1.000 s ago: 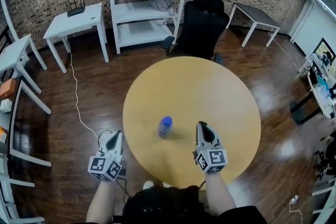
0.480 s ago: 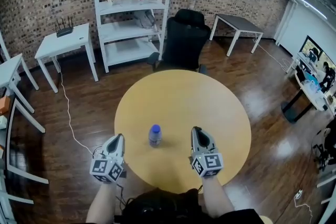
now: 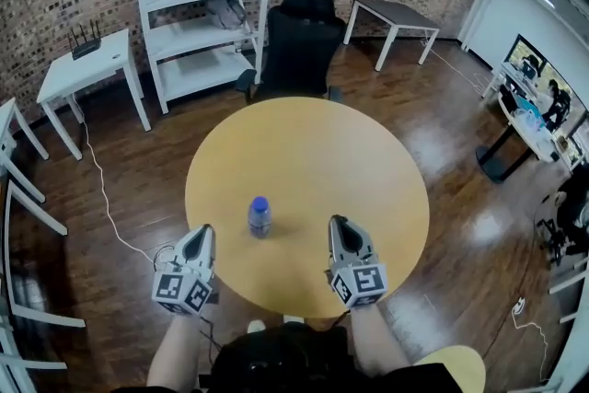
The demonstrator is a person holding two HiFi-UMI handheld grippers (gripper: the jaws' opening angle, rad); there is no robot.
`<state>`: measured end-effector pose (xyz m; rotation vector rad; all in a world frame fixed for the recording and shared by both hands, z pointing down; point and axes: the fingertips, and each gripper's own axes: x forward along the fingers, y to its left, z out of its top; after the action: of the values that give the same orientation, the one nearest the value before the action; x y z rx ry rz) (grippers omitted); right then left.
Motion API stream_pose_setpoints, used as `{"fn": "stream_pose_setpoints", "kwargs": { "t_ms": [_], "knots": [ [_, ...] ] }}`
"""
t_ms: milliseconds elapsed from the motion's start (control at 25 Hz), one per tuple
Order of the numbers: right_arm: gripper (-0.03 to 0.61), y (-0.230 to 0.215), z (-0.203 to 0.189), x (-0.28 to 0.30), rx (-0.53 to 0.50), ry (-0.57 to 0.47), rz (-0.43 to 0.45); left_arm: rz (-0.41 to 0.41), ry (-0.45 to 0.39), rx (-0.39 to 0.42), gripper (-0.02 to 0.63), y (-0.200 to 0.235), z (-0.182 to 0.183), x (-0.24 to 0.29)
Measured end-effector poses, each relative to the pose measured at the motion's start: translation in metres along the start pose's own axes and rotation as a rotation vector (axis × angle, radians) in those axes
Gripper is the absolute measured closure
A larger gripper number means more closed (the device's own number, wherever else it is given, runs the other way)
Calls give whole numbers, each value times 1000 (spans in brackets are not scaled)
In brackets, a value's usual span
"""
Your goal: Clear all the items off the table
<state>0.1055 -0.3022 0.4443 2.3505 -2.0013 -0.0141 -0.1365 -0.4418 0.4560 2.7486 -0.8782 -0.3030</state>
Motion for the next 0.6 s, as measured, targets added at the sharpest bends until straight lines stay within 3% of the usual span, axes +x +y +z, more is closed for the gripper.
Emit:
{"fn": "stream_pose_setpoints", "kwargs": {
  "t_ms": [160, 280, 400, 600],
  "knots": [
    [574, -26, -7, -30, 1, 23, -96, -104, 40, -15, 614, -38, -17, 14],
    [574, -50, 5, -63, 17, -25, -154, -196, 50, -15, 614, -77, -21, 28],
    [574, -74, 17, -105, 49, -95, -210, -318, 44, -21, 614, -124, -26, 46],
    [574, -131, 4, -204, -3, -73, -364, -481, 60, -59, 614, -225, -57, 63]
  ]
}}
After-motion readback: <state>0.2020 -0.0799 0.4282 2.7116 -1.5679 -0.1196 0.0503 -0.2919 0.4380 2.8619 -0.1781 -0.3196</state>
